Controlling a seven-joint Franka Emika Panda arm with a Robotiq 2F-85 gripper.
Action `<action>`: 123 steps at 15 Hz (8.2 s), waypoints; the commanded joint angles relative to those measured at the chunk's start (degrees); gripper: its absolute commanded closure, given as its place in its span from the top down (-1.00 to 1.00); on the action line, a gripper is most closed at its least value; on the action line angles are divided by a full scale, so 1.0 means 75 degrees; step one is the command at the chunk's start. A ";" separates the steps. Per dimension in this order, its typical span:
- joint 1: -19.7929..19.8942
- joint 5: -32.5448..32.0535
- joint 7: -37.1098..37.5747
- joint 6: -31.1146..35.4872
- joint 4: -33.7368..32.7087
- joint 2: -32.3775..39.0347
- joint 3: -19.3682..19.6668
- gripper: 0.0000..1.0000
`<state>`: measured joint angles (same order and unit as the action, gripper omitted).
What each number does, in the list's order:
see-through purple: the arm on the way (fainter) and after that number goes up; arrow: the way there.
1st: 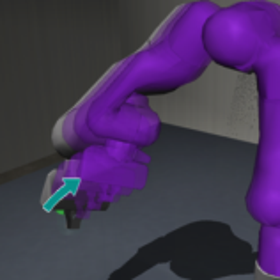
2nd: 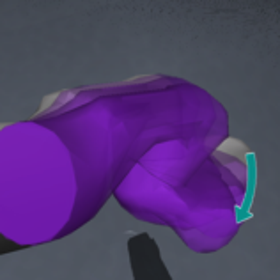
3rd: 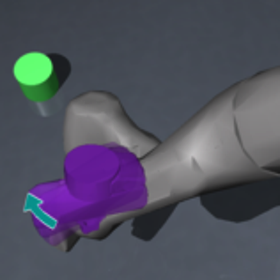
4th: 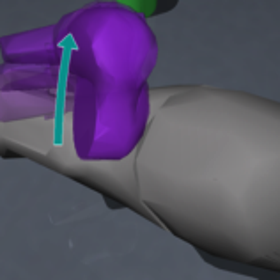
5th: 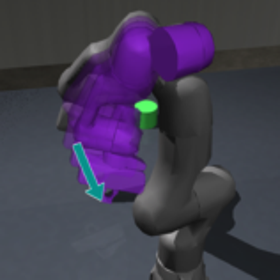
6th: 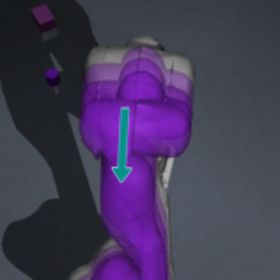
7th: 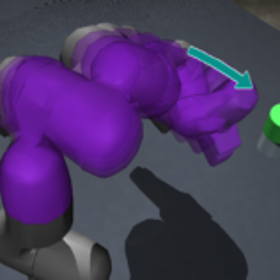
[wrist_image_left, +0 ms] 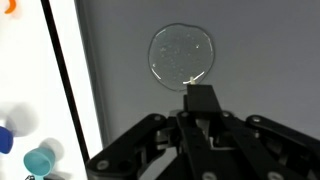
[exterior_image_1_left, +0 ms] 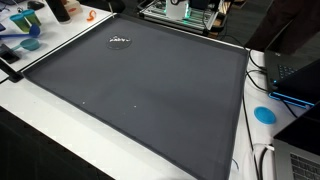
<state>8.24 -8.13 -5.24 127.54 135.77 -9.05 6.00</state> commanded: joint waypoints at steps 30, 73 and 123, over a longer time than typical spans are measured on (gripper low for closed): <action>0.0126 0.0600 -0.0745 0.1750 -0.0426 0.2722 0.0208 -0.93; -0.0424 -0.0780 0.0975 0.0304 -0.0468 0.1453 -0.0011 -0.93; -0.1803 -0.5373 0.7659 -0.2148 -0.2432 0.4172 -0.0539 -0.93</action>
<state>-5.57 -48.72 53.87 112.61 118.00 22.11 1.94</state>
